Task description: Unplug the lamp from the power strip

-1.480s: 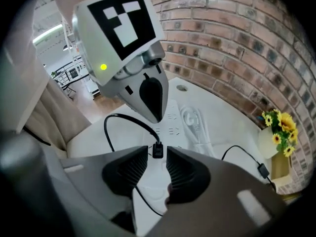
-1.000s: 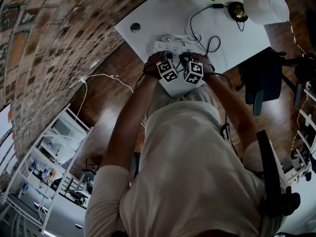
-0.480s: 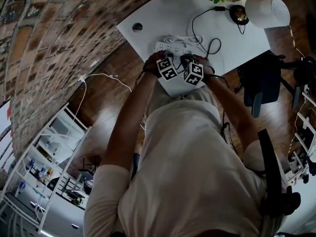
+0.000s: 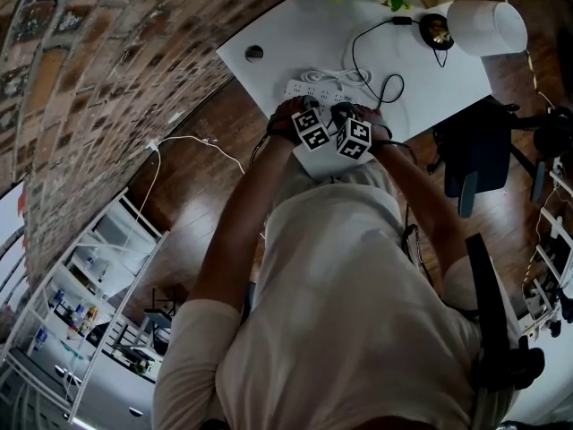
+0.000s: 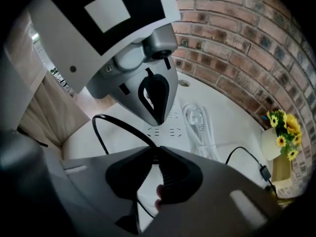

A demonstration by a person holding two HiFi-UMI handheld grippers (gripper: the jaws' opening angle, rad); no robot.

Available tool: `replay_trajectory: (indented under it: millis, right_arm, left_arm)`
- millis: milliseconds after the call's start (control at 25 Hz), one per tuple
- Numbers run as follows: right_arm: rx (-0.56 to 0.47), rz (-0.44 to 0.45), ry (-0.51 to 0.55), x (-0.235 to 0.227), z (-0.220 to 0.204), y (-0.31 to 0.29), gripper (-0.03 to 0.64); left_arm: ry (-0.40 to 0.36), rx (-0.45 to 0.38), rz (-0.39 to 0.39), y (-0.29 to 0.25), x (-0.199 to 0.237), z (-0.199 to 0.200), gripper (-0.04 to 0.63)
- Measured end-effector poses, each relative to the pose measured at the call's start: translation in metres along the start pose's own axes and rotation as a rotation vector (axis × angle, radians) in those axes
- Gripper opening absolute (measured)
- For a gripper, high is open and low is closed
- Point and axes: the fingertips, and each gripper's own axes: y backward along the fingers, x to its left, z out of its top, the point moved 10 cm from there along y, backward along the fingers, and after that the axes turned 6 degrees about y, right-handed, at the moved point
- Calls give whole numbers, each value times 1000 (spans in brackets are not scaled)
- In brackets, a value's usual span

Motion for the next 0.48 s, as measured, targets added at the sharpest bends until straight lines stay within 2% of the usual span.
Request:
replay_trajectory:
  millis: [240,480]
  right_arm:
    - [7,-3,-6,1,-1,-1,43]
    - [8,-8,-2,3,-1,-1,43]
  left_arm:
    - [15,27,18,-3,-2,2,-8]
    - [-19,32,19,0,-4,5,-8]
